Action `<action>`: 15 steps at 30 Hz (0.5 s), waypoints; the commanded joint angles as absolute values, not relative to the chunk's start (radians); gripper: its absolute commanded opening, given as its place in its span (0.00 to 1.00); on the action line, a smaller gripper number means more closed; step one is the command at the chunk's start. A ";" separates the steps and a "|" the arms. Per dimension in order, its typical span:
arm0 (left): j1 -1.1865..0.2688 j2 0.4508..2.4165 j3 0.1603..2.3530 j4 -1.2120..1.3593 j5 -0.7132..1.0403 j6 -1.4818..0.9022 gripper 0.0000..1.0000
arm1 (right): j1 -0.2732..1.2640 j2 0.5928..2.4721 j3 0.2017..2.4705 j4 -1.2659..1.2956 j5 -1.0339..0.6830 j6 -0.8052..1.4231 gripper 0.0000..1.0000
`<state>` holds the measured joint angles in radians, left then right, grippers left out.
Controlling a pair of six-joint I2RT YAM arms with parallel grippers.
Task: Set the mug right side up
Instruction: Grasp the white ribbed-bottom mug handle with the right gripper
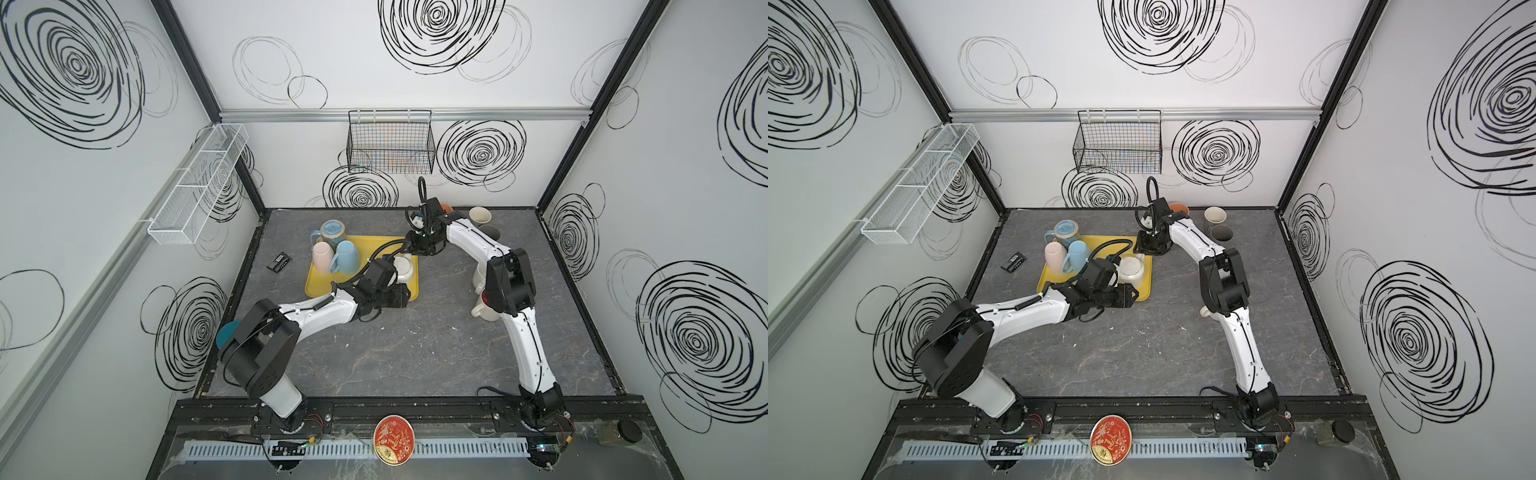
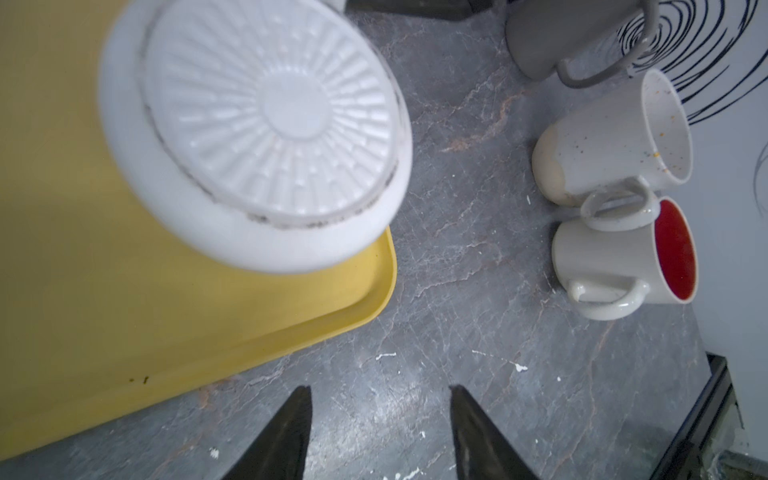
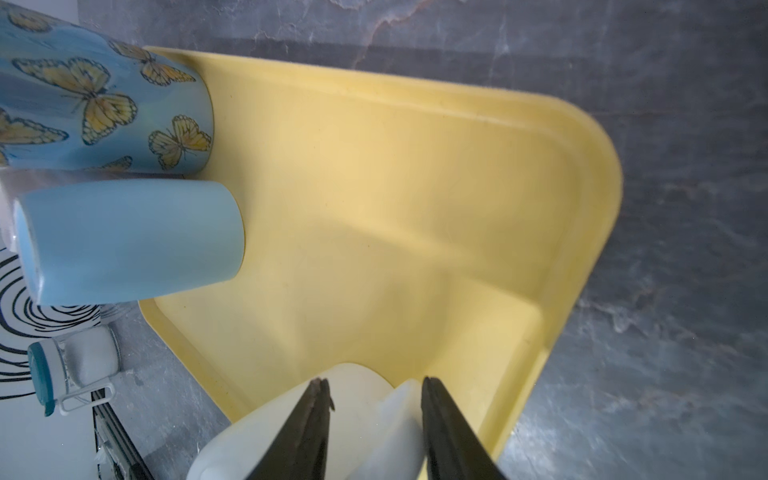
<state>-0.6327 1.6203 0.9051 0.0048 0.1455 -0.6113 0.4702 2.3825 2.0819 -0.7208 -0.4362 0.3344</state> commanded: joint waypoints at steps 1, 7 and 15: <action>-0.594 1.634 0.890 0.101 0.172 -0.665 0.56 | 0.483 2.309 2.010 -0.751 -0.404 0.312 0.39; -0.529 1.648 0.877 0.154 0.199 -0.703 0.56 | 0.508 2.232 1.900 -0.735 -0.362 0.330 0.38; -0.478 1.681 0.915 0.161 0.205 -0.727 0.56 | 0.529 2.133 1.754 -0.684 -0.328 0.417 0.38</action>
